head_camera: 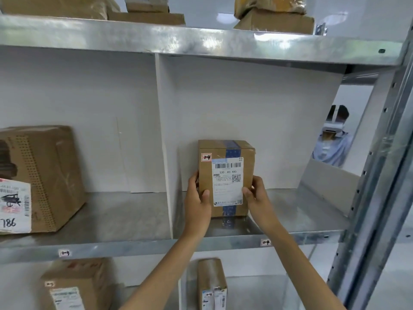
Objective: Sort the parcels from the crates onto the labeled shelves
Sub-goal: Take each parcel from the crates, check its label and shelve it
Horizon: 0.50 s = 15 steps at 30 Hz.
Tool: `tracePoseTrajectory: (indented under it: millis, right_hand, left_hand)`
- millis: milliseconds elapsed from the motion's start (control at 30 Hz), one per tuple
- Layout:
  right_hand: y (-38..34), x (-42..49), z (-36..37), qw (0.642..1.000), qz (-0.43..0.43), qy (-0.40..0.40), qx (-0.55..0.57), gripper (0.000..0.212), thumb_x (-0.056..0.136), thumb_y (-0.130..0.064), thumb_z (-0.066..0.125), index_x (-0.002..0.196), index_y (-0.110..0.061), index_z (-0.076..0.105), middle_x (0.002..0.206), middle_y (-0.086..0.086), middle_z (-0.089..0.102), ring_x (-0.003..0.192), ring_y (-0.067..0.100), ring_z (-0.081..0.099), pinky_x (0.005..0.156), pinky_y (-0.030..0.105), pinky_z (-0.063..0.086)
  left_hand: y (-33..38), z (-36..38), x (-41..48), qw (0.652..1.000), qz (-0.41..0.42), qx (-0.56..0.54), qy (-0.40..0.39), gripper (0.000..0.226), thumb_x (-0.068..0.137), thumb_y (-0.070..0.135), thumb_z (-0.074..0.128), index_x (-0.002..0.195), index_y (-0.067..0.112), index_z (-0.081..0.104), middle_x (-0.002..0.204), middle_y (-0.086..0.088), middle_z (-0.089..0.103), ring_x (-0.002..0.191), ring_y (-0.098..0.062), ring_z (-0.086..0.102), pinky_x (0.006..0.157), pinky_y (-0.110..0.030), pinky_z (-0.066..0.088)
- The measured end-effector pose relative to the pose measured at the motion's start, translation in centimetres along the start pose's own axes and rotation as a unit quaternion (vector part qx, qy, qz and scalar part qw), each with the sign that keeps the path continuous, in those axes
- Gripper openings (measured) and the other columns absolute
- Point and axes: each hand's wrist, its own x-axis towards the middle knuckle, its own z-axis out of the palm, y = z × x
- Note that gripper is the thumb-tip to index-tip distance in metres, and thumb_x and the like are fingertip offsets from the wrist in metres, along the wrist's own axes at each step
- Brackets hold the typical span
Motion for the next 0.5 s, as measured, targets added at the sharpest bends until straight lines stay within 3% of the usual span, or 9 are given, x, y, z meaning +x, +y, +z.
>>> tracePoseTrajectory:
  millis: [100, 333, 500]
  right_hand:
    - [0.07, 0.48, 0.28, 1.000, 0.013, 0.004, -0.009, 0.027, 0.100, -0.011, 0.040, 0.126, -0.013, 0.035, 0.119, -0.005, 0.052, 0.103, 0.009, 0.054, 0.066, 0.007, 0.051]
    - [-0.11, 0.52, 0.46, 0.999, 0.025, 0.001, -0.019, 0.030, 0.101, -0.012, 0.039, 0.130, -0.010, 0.034, 0.121, -0.003, 0.052, 0.102, 0.009, 0.055, 0.068, 0.010, 0.053]
    - [-0.74, -0.11, 0.25, 0.999, 0.050, -0.012, -0.001, 0.044, 0.101, -0.027, 0.040, 0.143, -0.018, 0.028, 0.136, -0.002, 0.050, 0.116, 0.015, 0.051, 0.086, 0.021, 0.052]
  left_hand:
    - [-0.02, 0.12, 0.28, 1.000, -0.004, -0.001, 0.003, 0.047, 0.094, -0.001, 0.041, 0.137, 0.018, 0.036, 0.122, 0.005, 0.056, 0.103, -0.002, 0.056, 0.070, 0.000, 0.045]
    - [0.25, -0.03, 0.49, 1.000, -0.006, 0.006, 0.004, 0.048, 0.093, -0.003, 0.043, 0.137, 0.014, 0.036, 0.127, 0.000, 0.055, 0.109, -0.008, 0.053, 0.071, 0.002, 0.044]
    - [0.36, -0.24, 0.45, 0.999, -0.021, 0.024, -0.025, 0.049, 0.098, 0.011, 0.042, 0.144, 0.014, 0.026, 0.142, -0.004, 0.046, 0.129, -0.017, 0.047, 0.098, -0.024, 0.047]
